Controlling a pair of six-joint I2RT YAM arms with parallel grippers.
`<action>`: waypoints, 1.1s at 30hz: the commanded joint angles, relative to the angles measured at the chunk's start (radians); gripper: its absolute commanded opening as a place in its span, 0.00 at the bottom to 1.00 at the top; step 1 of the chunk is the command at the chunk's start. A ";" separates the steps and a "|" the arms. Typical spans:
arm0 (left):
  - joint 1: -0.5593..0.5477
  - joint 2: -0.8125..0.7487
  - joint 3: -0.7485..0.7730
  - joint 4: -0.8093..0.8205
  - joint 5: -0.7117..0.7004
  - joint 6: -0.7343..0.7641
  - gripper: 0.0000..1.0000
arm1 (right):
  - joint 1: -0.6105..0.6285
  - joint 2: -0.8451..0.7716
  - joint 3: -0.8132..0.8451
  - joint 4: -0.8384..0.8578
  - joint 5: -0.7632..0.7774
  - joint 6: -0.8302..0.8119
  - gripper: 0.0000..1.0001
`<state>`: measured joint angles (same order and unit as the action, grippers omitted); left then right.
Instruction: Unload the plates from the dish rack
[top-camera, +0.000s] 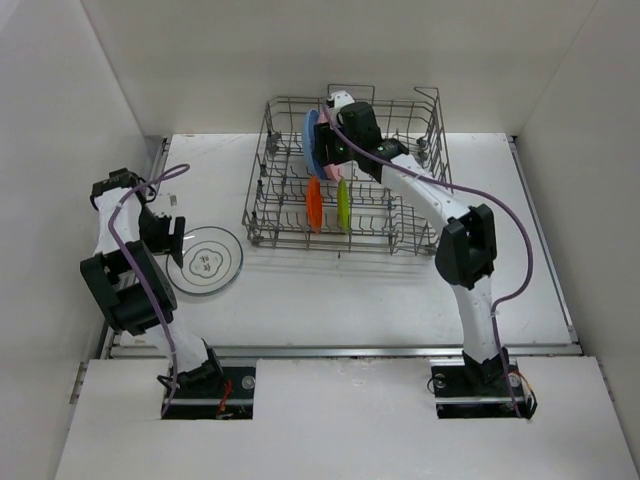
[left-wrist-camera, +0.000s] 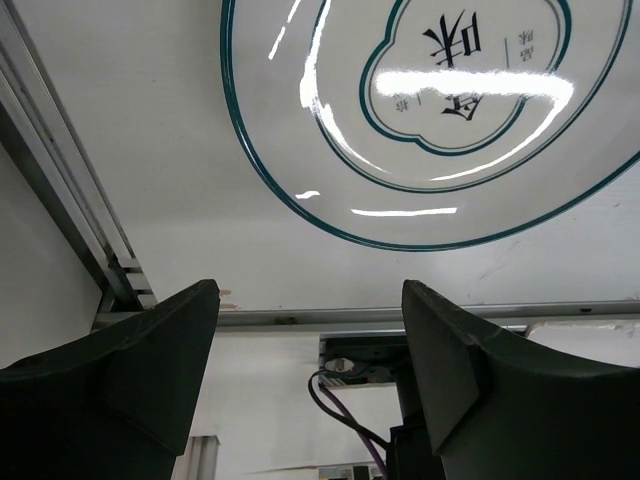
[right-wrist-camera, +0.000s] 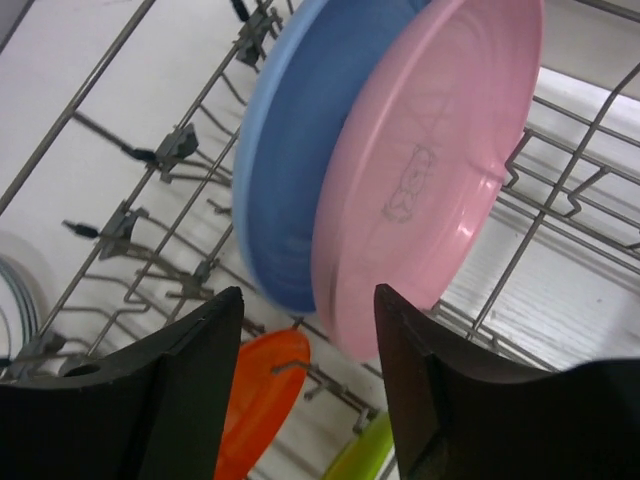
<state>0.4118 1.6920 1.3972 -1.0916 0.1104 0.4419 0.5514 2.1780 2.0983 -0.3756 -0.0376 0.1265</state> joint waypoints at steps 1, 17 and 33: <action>-0.004 -0.057 0.049 -0.042 0.040 0.004 0.71 | -0.002 0.052 0.097 0.099 0.024 0.044 0.60; -0.004 -0.127 0.049 -0.051 0.061 -0.014 0.71 | -0.002 0.027 0.068 0.168 0.096 -0.036 0.00; -0.004 -0.167 0.071 -0.071 0.117 -0.023 0.71 | -0.002 -0.360 -0.135 0.463 0.153 -0.265 0.00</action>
<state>0.4114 1.5875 1.4292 -1.1225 0.2058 0.4213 0.5602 1.9167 1.9327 -0.0589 0.0727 -0.0624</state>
